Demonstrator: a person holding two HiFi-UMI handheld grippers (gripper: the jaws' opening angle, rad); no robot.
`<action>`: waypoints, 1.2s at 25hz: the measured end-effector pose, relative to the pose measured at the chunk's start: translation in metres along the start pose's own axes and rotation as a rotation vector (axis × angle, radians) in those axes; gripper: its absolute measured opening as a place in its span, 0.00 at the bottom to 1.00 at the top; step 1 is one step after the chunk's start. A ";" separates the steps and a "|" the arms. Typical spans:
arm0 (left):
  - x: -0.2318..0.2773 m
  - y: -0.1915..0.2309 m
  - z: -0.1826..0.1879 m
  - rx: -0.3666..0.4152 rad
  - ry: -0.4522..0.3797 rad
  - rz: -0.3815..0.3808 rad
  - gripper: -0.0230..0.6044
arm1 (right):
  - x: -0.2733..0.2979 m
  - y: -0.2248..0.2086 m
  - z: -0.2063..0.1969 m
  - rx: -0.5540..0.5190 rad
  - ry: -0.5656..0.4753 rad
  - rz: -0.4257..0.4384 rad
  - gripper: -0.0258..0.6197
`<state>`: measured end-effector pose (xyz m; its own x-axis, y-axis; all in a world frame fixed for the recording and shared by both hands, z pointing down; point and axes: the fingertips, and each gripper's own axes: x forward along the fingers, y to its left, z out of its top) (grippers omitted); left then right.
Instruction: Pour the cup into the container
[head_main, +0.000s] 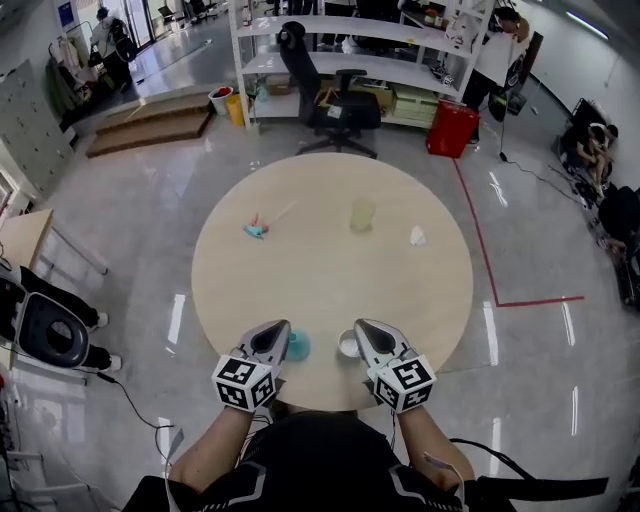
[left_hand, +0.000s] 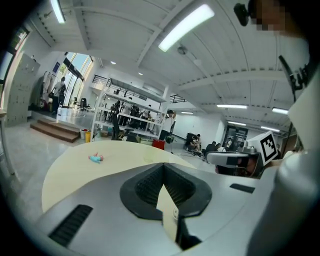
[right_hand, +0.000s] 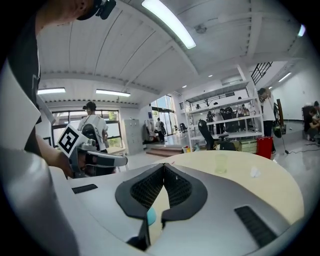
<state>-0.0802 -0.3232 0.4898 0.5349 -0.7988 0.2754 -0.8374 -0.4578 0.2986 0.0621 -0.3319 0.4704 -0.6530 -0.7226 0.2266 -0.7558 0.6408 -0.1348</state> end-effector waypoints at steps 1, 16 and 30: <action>0.000 -0.007 0.003 0.010 -0.005 -0.010 0.04 | -0.003 -0.001 0.002 -0.003 -0.003 0.002 0.05; -0.004 -0.099 -0.007 0.031 0.000 -0.004 0.04 | -0.065 -0.029 0.022 -0.023 -0.016 0.055 0.05; -0.104 -0.156 -0.037 0.112 -0.039 -0.052 0.04 | -0.129 0.051 0.007 -0.070 -0.037 -0.002 0.05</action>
<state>-0.0007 -0.1543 0.4482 0.5753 -0.7861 0.2260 -0.8169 -0.5384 0.2069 0.1075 -0.2084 0.4275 -0.6542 -0.7320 0.1904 -0.7524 0.6554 -0.0659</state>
